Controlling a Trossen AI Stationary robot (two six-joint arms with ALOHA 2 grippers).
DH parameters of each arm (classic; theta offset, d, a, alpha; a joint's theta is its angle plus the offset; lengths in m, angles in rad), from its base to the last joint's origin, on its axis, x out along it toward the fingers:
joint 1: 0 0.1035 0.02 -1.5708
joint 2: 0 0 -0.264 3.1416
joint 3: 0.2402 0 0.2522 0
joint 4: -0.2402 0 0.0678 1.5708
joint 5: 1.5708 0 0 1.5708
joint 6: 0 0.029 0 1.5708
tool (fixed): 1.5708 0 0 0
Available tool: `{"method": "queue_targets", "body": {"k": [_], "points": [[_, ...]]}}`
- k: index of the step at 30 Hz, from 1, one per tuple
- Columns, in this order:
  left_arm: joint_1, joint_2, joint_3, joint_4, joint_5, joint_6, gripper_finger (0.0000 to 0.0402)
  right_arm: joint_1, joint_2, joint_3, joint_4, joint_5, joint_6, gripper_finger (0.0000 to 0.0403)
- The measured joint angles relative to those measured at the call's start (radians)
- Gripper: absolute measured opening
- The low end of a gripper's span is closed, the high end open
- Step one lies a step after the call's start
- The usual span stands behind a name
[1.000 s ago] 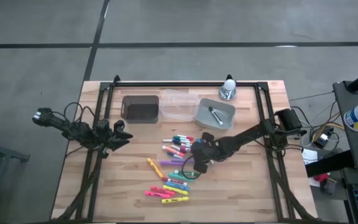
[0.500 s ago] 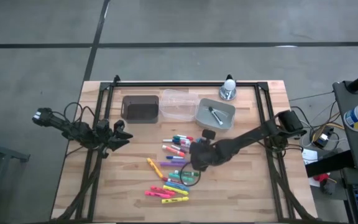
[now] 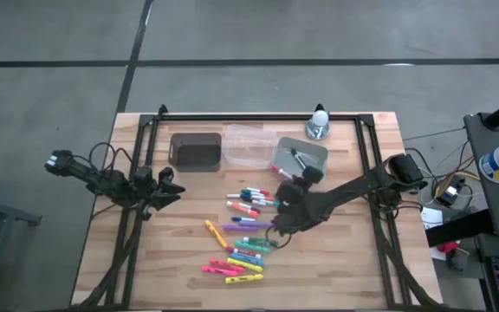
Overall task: Pick & Place Markers
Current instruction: Put the pink dry erase marker into the gray bin
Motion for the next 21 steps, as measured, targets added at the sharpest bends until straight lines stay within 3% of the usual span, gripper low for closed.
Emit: {"method": "queue_targets", "body": {"k": [12, 21], "points": [[0.0, 0.0, 0.0, 0.0, 0.0, 0.0, 0.014, -0.1, 0.0, -0.075, -0.022, 0.031, 0.05, 0.0066], [0.0, 0.0, 0.0, 0.0, 0.0, 0.0, 0.014, -0.192, 0.0, -0.095, -0.005, 0.008, -0.019, 0.0066]]}}
